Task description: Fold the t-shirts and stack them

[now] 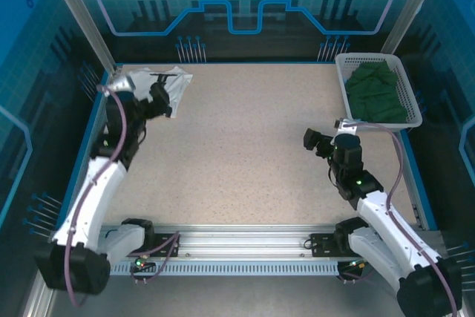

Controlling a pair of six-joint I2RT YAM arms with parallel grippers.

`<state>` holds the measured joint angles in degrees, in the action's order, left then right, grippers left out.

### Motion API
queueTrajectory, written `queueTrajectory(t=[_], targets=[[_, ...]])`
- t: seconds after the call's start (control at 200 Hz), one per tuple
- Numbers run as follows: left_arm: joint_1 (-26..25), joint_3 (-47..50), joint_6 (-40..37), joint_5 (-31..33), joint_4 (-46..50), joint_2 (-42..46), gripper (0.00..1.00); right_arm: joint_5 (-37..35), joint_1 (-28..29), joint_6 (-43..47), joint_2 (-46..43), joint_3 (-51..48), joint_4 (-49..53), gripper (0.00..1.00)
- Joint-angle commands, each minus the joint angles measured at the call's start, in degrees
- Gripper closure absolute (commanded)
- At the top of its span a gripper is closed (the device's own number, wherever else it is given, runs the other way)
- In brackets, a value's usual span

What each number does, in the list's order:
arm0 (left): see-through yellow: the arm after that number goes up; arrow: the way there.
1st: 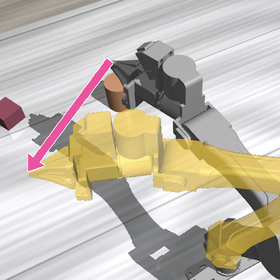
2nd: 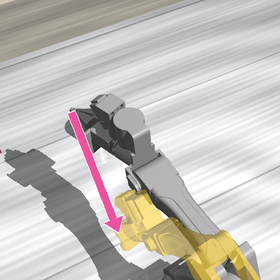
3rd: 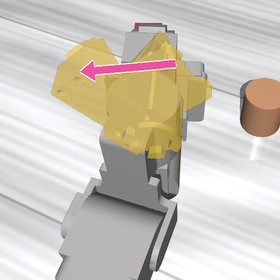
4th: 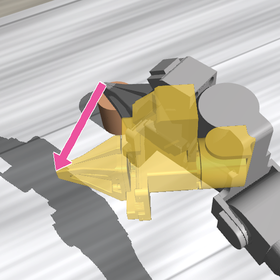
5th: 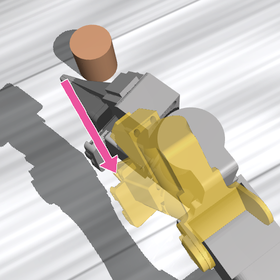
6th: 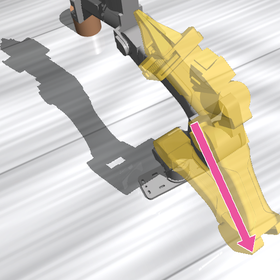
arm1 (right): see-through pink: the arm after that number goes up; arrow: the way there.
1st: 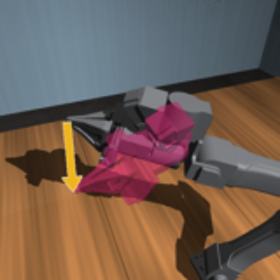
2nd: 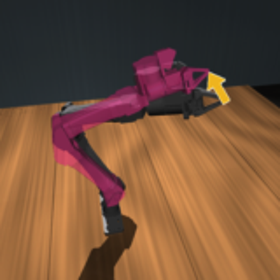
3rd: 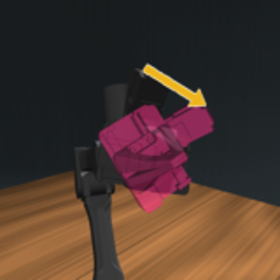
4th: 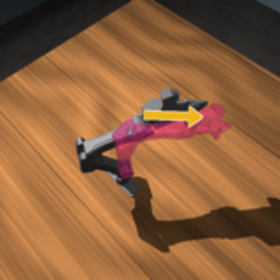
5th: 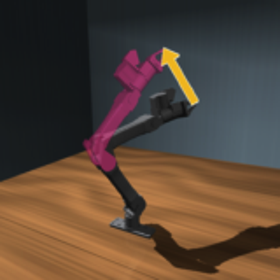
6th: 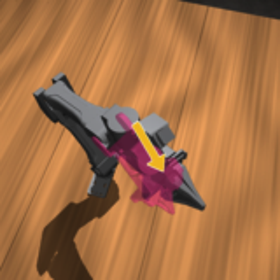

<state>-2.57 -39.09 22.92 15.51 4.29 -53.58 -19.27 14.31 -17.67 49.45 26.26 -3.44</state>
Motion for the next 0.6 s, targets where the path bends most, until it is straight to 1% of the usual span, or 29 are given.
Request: queueTrajectory(t=[0.0, 0.085, 0.14, 0.23, 0.295, 0.375, 0.395, 0.48, 0.59], targets=[[1.1, 8.4, -6.7, 4.4, -14.3, 1.8, 0.01, 2.8, -1.4, 17.4, 4.9, -1.8, -8.9, 0.0], [1.2, 11.3, -10.7, 6.5, -15.9, -1.0, 0.01, 3.5, -3.1, 18.0, 11.7, 1.3, -7.3, 0.0], [1.8, 12.0, -9.3, 8.0, -17.6, -4.9, 0.01, 4.7, -4.5, 17.5, 15.7, 3.2, -6.4, 0.0], [3.2, 12.4, -7.6, 5.5, -20.4, -11.6, 0.01, 5.7, -6.1, 17.8, 19.9, 2.9, -10.3, 0.0], [3.2, 14.0, -8.5, 3.9, -24.6, -15.7, 0.01, 8.9, -7.5, 18.1, 22.1, 2.3, -12.5, 0.0], [3.2, 16.1, -8.2, 1.7, -30.7, -18.7, 0.01, 10.6, -8.4, 18.7, 24.4, 0.8, -16.9, 0.0], [3.2, 16.5, -8.2, 0.7, -32.5, -19.3, 0.01, 10.9, -8.4, 18.6, 24.4, 0.9, -16.3, 0.0], [3.2, 16.9, -9.3, -2.1, -38.2, -21.7, 0.01, 15.4, -8.6, 19.4, 24.0, -0.8, -21.7, 0.0], [3.5, 13.9, -11.6, -6.6, -35.9, -24.2, 0.01, 18.1, -8.8, 19.3, 25.7, -1.9, -28.1, 0.0]])
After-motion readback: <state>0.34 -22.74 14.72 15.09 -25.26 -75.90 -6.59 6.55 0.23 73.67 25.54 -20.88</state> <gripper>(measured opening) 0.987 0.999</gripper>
